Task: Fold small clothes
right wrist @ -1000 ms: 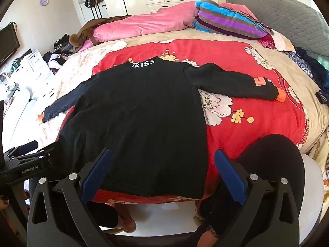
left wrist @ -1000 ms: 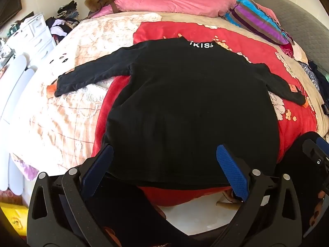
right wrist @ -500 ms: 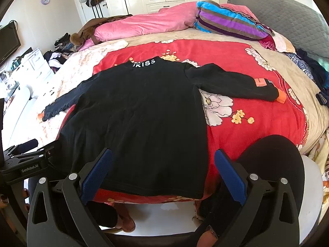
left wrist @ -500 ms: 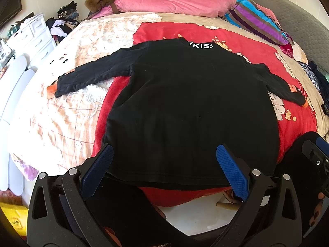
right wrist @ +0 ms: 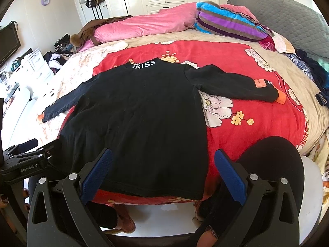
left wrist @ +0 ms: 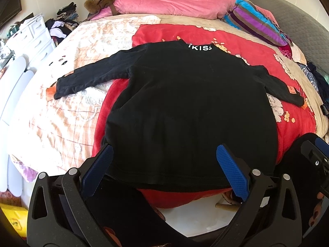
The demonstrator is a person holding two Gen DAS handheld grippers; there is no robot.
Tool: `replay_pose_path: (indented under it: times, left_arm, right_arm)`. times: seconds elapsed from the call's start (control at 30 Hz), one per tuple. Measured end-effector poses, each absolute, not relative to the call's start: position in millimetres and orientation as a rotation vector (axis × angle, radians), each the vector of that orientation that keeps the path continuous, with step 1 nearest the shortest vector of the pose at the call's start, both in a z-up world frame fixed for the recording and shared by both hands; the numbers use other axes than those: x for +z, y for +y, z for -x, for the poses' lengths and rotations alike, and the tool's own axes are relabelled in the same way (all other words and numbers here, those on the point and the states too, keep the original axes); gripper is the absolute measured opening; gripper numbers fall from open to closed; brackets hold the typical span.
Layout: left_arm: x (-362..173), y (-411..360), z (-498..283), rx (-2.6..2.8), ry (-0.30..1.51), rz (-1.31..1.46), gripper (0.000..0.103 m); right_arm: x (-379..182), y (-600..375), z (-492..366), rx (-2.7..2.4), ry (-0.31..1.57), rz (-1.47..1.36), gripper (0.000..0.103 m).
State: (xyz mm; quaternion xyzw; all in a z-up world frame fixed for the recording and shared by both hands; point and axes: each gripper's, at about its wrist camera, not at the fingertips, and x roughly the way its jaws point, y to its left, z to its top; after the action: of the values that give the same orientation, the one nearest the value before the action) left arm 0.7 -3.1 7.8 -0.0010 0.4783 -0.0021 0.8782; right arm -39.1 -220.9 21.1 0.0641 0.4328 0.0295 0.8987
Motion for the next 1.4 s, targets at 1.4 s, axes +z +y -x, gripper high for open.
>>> replay_pose_path:
  times: [1.4]
  left_arm:
    - [-15.1, -60.0, -165.1, -0.005, 0.987, -0.016, 0.094]
  right_arm:
    - [0.6, -404.8, -127.7, -0.385, 0.818, -0.344, 0.099]
